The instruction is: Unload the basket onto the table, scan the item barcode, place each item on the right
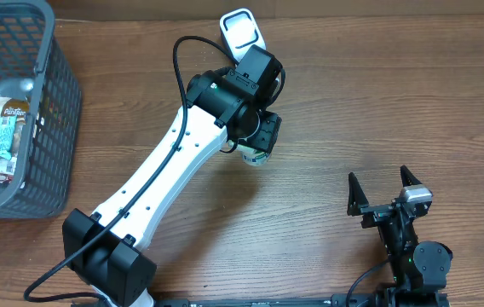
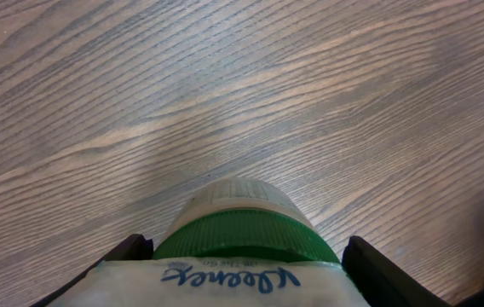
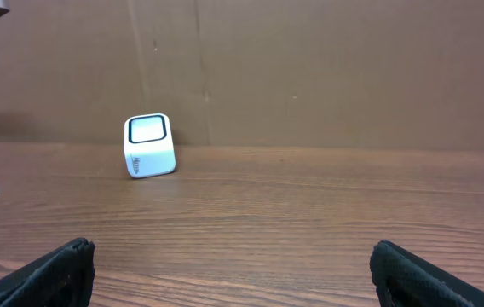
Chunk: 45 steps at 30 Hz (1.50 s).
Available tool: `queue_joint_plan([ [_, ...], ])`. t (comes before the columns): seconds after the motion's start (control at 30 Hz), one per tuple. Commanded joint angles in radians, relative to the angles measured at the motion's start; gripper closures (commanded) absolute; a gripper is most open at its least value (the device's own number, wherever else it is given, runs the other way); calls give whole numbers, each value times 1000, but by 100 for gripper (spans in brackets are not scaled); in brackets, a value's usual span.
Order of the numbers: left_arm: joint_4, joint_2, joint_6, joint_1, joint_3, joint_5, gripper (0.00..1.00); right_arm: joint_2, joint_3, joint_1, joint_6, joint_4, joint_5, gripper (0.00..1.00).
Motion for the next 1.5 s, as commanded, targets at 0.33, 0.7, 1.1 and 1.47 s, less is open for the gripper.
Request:
queue_joint_plan([
  [0.33,4,5,-56,-4,2,1,45,-8,-11,-3,5,4,6,0],
  [0.7,84,12,-134,-50,2,-16,49,-8,-11,-3,5,4,6,0],
  [1.1,148,128,-197,-153,2,-114,51,-8,-11,-3,5,4,6,0],
  [1.47,270,209,-211,-159,2,-170,52,-8,-11,-3,4,4,6,0],
])
